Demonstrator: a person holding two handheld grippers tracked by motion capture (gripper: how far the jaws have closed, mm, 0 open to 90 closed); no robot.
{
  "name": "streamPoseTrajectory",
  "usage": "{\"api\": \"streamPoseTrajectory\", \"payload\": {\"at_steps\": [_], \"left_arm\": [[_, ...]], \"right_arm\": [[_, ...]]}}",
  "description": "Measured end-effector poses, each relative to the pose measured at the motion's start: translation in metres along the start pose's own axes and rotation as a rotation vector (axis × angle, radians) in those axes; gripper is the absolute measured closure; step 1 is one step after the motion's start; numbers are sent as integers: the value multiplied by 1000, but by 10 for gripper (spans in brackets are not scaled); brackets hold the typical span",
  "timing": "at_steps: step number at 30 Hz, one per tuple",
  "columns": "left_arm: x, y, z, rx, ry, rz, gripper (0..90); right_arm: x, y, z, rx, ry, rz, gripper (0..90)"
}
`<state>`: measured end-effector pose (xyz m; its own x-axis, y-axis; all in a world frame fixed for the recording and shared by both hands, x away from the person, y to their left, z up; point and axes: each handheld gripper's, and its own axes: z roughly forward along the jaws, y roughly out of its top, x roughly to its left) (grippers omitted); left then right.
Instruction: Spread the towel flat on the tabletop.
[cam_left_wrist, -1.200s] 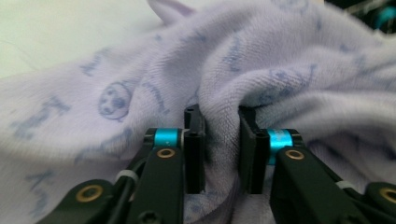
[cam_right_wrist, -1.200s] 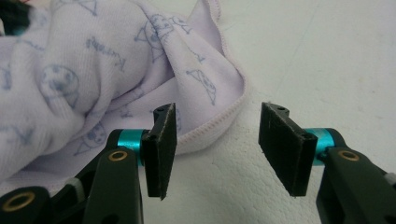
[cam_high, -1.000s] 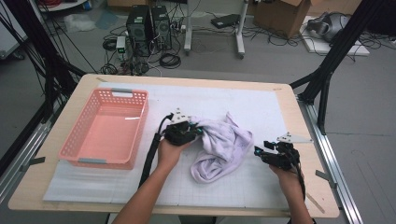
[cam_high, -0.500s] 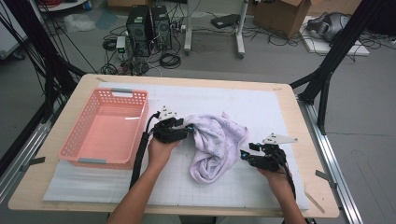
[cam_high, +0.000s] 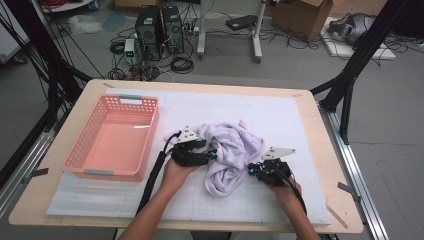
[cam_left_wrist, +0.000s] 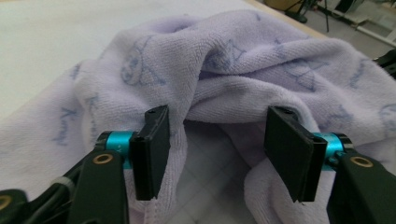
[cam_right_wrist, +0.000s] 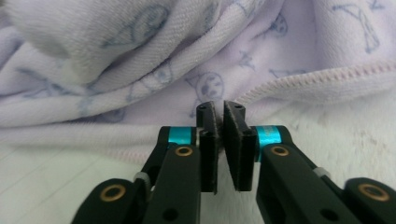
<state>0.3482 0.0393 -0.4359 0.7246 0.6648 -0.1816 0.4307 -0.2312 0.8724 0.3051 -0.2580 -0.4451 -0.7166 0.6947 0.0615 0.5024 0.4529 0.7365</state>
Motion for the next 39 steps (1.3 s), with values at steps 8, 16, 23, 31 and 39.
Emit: {"api": "streamPoseTrajectory", "payload": {"at_steps": [8,16,23,31,39], "left_arm": [[-12,-8,17,152,61,141,831],[-3,-16,-9,142,71,119,787],[6,-6,-17,48,91,30,453],[12,3,16,96,100,10,394],[3,-1,26,150,94,74,603]], "right_arm": [[-4,-15,-28,53,-17,-49,868],[-16,-54,-78,66,-22,24,869],[-17,-47,-97,10,-79,32,627],[-54,10,-47,-96,-113,77,514],[-83,54,23,22,-87,81,463]]}}
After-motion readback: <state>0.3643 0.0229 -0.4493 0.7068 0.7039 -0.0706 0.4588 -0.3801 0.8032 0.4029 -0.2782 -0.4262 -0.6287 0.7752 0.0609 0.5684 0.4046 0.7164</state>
